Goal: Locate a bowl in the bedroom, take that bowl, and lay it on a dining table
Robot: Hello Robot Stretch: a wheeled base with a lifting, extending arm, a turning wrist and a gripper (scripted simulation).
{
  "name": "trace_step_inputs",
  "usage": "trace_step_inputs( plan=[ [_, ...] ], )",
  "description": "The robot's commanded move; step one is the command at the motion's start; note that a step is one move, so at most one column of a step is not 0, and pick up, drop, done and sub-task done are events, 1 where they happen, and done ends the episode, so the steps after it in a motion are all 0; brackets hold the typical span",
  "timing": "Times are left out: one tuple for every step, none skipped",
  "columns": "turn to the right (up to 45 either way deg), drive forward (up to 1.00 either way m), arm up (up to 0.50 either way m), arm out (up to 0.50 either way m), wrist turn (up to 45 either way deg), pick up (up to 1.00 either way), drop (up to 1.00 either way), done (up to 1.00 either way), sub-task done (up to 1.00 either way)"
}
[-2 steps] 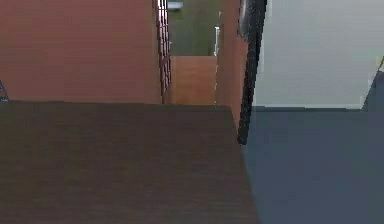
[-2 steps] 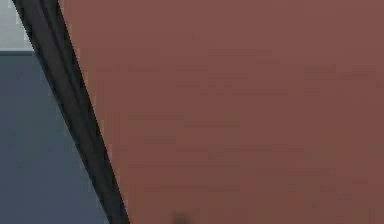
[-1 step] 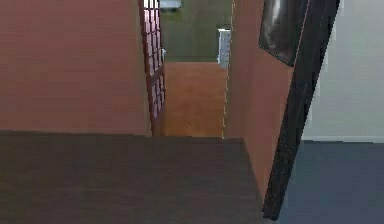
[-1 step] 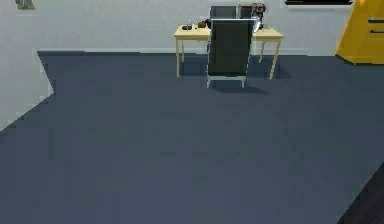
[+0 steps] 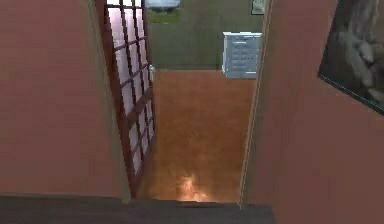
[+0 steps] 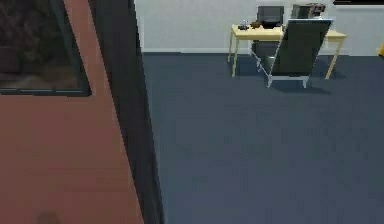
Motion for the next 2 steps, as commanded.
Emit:
trace_step_inputs(
  plan=[
    [0.0, 1.00, 0.00, 0.00, 0.0, 0.00, 0.00, 0.00, 0.00],
    [3.0, 0.00, 0.00, 0.00, 0.0, 0.00, 0.00, 0.00, 0.00]
  ],
)
